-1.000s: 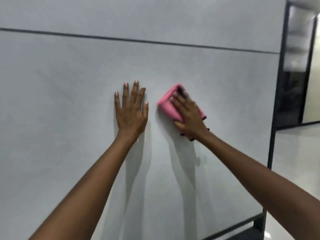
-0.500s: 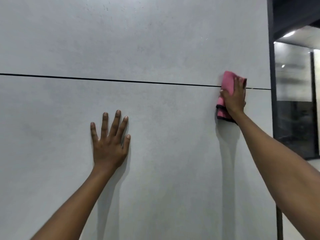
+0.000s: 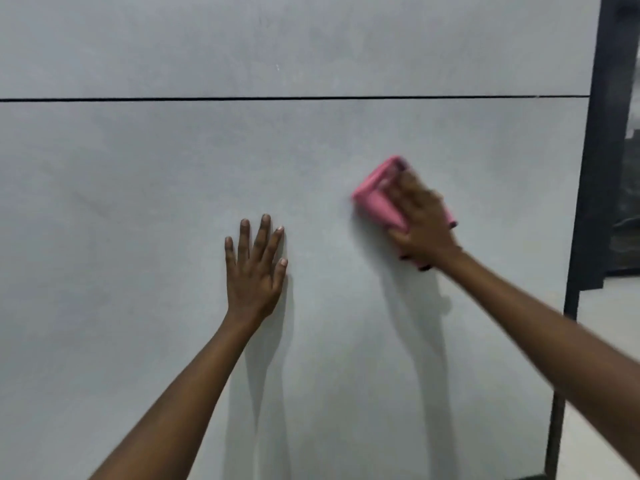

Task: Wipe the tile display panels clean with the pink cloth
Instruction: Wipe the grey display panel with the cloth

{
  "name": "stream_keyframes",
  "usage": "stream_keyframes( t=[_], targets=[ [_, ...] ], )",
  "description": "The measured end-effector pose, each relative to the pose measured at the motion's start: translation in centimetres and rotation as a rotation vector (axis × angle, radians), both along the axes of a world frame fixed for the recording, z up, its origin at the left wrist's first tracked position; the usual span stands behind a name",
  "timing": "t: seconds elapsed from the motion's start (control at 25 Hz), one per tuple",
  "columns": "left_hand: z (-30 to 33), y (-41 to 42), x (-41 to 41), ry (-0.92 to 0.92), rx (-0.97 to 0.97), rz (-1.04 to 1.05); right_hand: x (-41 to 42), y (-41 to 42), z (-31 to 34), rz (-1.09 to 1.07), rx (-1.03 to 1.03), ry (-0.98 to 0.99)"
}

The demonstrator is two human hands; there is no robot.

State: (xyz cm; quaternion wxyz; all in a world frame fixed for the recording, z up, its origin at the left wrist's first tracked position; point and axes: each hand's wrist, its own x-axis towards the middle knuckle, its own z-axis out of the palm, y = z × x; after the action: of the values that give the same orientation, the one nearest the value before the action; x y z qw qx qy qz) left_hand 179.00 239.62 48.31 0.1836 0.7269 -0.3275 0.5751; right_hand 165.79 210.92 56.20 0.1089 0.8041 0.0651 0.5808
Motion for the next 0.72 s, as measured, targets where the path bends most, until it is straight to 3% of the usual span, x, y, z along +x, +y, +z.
stream_keyframes(
  t=[0.12,0.24,0.32,0.4,0.48,0.52,0.6,0.72],
  targets=[
    [-0.9,-0.3,1.3,-0.049,0.045,0.098,-5.0,-7.1,4.5,-0.088,0.507,-0.028],
    [-1.5,-0.8,1.5,-0.081,0.005,0.101,-4.9,-6.7,3.5,-0.154,0.634,-0.087],
    [-2.1,-0.9,1.7,-0.103,-0.010,0.084,-1.9,-3.2,-1.9,-0.127,0.499,-0.138],
    [-1.8,-0.7,1.7,-0.100,0.005,0.084,1.3,2.6,-9.6,-0.064,0.112,-0.073],
    [-2.6,-0.7,1.1,-0.061,0.016,0.045,2.5,7.4,-15.8,-0.049,-0.348,0.173],
    [-3.9,-0.7,0.5,-0.033,0.003,0.016,2.5,8.3,-17.5,-0.066,-0.468,0.285],
    [-8.0,-0.5,-0.9,0.040,-0.026,-0.053,1.3,6.4,-16.9,-0.051,-0.461,0.293],
    [-14.6,-0.5,-0.5,-0.019,0.088,-0.033,-1.5,-1.3,-13.2,-0.087,-0.126,0.085]
  ],
)
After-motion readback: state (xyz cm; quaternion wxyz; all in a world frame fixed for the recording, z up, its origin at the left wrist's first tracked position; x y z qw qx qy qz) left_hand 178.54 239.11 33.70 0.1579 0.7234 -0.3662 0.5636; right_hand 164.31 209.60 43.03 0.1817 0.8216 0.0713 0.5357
